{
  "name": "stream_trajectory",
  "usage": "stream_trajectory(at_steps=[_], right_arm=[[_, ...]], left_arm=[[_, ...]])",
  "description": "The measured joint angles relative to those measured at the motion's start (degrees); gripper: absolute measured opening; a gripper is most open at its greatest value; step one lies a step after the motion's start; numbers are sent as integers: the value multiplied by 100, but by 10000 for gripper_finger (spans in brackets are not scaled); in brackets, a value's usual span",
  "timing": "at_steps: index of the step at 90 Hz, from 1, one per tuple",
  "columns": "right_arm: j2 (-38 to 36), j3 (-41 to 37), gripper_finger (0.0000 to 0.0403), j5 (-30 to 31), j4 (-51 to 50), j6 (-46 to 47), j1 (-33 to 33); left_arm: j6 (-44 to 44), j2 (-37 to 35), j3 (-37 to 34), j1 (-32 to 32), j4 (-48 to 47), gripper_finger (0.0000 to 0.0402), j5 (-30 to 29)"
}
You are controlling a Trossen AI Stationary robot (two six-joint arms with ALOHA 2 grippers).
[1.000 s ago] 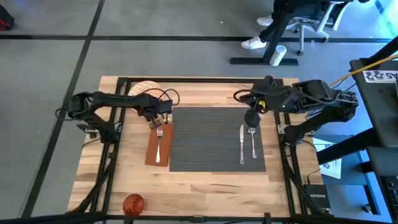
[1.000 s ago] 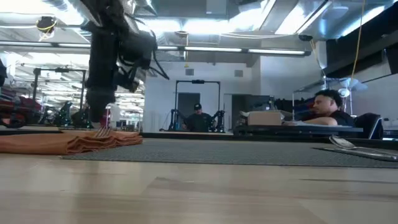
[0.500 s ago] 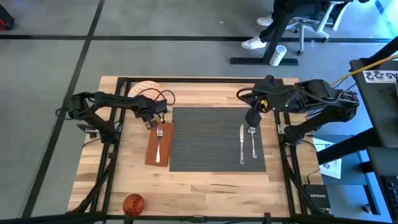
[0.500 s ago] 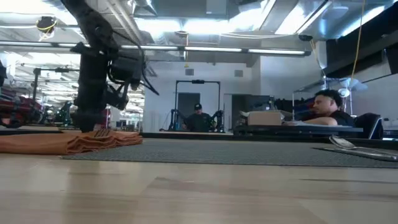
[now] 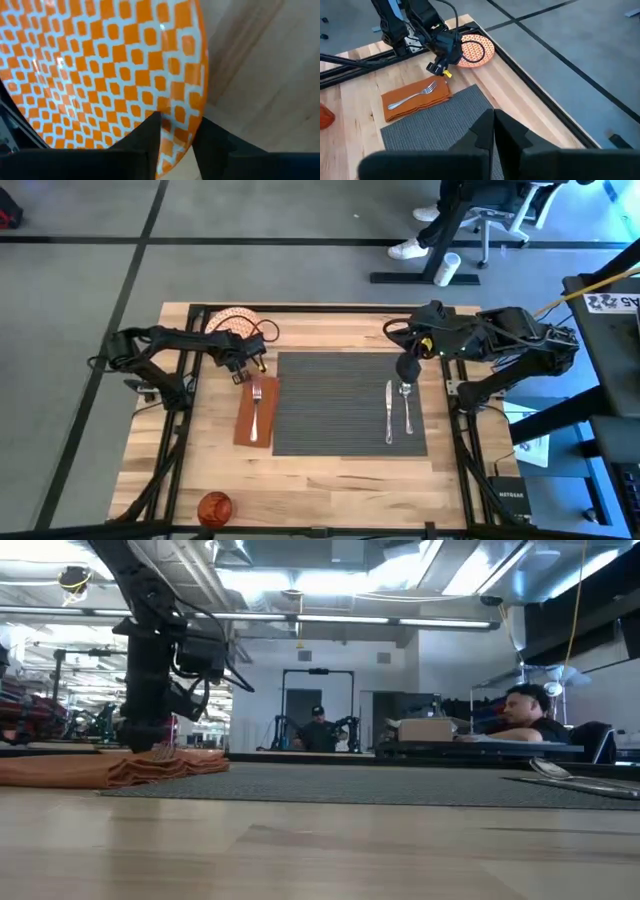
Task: Set table place
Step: Put the orange plate on the gray tablemat
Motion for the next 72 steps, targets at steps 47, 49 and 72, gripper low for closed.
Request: stream_trajectory(at_steps=[47, 49, 72], right_arm=[[-31, 2, 0, 105, 15, 10, 4], [-31, 2, 0, 107, 15, 10, 4], [-33, 2, 0, 110, 49, -61, 7]], left_arm=[[-841, 26, 461, -755, -209, 4, 818], [-876, 26, 492, -813, -241, 4, 792], [-1285, 26, 914, -1328, -533, 2, 808]])
